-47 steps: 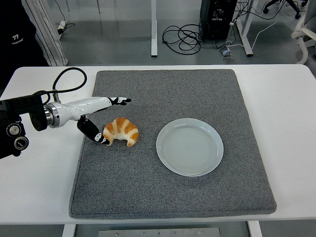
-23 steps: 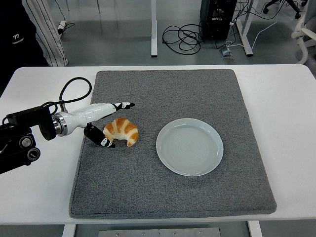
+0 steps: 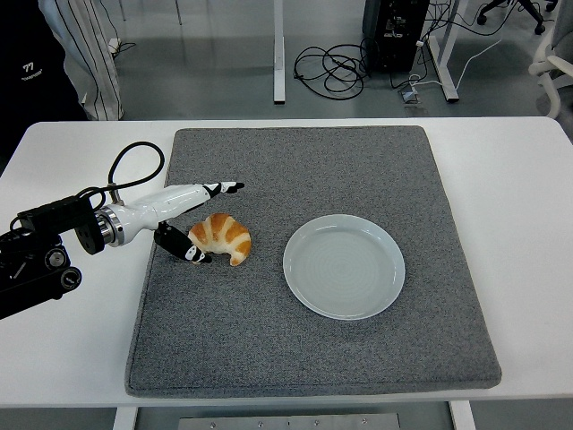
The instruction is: Place the bread on the plate
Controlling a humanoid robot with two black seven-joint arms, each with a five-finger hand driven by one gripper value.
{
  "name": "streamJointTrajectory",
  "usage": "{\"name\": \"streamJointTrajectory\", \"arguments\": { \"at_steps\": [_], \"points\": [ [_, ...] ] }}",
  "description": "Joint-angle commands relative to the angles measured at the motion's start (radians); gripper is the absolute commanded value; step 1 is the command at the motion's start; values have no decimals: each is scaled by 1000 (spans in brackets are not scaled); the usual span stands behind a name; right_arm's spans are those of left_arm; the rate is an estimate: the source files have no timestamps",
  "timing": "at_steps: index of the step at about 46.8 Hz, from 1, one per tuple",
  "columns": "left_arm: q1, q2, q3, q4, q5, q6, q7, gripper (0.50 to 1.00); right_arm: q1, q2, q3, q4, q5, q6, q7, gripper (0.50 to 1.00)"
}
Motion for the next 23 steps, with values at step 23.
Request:
{"name": "streamJointTrajectory", "arguments": {
  "at_steps": [23],
  "points": [
    [13,-53,3,95,0,-3,-68,912,-1,0,0,0,0,1,0,1000]
  ]
}}
